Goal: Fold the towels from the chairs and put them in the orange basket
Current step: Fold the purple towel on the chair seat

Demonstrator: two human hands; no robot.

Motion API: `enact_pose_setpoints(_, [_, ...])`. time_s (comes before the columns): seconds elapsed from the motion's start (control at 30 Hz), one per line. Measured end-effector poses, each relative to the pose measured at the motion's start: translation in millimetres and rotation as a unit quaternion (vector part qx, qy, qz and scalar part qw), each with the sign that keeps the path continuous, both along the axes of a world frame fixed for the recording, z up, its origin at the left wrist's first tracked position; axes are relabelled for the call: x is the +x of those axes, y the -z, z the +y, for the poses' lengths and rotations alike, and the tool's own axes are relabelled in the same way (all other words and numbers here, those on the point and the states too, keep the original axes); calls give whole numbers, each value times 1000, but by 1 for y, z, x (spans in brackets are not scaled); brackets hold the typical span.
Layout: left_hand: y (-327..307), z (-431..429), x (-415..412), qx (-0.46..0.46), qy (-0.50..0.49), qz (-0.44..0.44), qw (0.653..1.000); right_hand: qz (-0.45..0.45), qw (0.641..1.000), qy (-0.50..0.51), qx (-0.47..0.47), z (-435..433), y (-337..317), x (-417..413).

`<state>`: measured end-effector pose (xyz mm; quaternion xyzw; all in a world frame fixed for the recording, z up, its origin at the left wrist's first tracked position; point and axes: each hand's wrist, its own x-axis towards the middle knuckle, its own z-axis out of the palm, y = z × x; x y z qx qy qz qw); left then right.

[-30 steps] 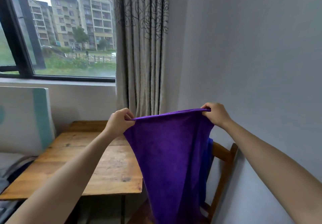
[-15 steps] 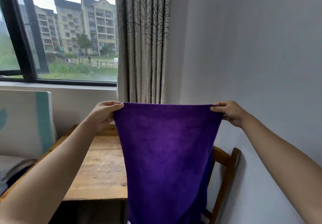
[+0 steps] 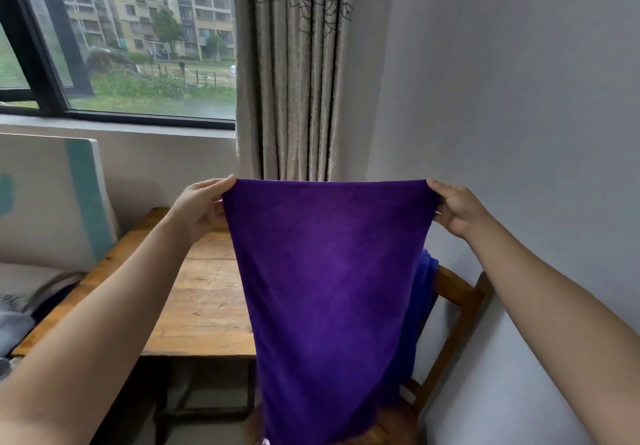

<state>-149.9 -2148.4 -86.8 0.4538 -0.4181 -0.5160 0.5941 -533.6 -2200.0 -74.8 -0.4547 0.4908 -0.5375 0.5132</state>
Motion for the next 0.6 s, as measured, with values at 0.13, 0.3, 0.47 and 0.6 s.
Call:
enact_pose_setpoints(0.13, [0, -3, -1, -2, 9, 9, 1000, -10, 1000, 24, -4, -8, -5, 7])
enact_pose_setpoints(0.3, [-12, 3, -2, -31, 37, 18, 999, -25, 999, 24, -28, -2, -15, 5])
enact_pose_setpoints(0.47, [3, 40, -11, -33, 40, 0, 999, -18, 1000, 24, 1, 33, 7, -9])
enact_pose_setpoints(0.6, [21, 86, -21, -22, 33, 12, 999, -21, 999, 17, 28, 69, 24, -19])
